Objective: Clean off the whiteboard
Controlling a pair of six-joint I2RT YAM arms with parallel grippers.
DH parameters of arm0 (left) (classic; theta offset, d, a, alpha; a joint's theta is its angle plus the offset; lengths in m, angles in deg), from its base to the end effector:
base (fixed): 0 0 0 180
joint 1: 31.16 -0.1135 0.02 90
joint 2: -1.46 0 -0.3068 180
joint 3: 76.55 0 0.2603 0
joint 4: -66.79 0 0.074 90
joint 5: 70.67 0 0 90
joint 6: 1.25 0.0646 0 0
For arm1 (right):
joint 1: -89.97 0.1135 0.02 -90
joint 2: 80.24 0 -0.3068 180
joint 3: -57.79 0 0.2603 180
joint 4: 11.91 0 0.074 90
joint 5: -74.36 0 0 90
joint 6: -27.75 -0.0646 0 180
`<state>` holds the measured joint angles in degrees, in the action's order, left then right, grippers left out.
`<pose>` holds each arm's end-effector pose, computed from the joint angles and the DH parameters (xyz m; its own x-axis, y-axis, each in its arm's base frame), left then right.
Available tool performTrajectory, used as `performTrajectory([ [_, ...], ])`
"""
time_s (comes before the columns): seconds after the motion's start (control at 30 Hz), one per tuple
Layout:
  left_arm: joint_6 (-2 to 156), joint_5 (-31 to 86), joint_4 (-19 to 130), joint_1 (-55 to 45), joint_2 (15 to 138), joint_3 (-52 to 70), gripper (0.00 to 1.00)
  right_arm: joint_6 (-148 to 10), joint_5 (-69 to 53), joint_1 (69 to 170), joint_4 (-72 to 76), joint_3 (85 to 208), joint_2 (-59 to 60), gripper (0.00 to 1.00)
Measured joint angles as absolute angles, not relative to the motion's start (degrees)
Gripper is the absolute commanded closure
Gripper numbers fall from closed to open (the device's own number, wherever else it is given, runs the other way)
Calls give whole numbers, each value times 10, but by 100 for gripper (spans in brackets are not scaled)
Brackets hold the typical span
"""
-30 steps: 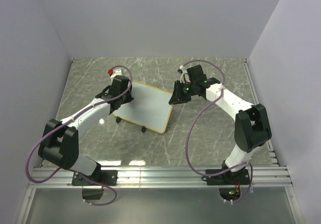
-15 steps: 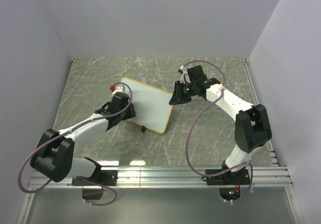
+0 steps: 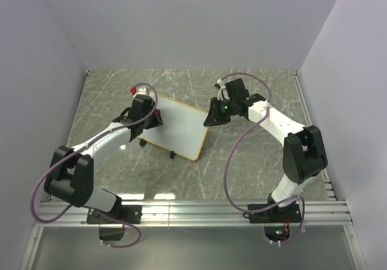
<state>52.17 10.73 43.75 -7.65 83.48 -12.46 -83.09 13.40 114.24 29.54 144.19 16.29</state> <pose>0.3057 -0.1224 0.2468 -0.6562 -0.3571 -0.6648 -0.1247 0.9201 -0.3712 0.3447 0.1898 0.2703 -0.8932 -0.0615 -0.4455 -0.3388 0.7436 0.5765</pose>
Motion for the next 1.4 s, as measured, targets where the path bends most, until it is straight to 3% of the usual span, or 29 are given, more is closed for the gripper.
performTrajectory([
  [0.47, 559, 125, 460, -170, 863, -90, 100, -834, 131, 1145, 297, 1442, 163, 100],
  [0.67, 552, 128, 500, -135, 825, -174, 100, -836, 130, 1145, 298, 1443, 165, 100],
  [0.97, 527, 103, 502, -64, 826, -180, 100, -841, 127, 1141, 307, 1459, 179, 100],
  [1.4, 553, 147, 443, -118, 925, -29, 100, -843, 123, 1142, 295, 1461, 182, 100],
])
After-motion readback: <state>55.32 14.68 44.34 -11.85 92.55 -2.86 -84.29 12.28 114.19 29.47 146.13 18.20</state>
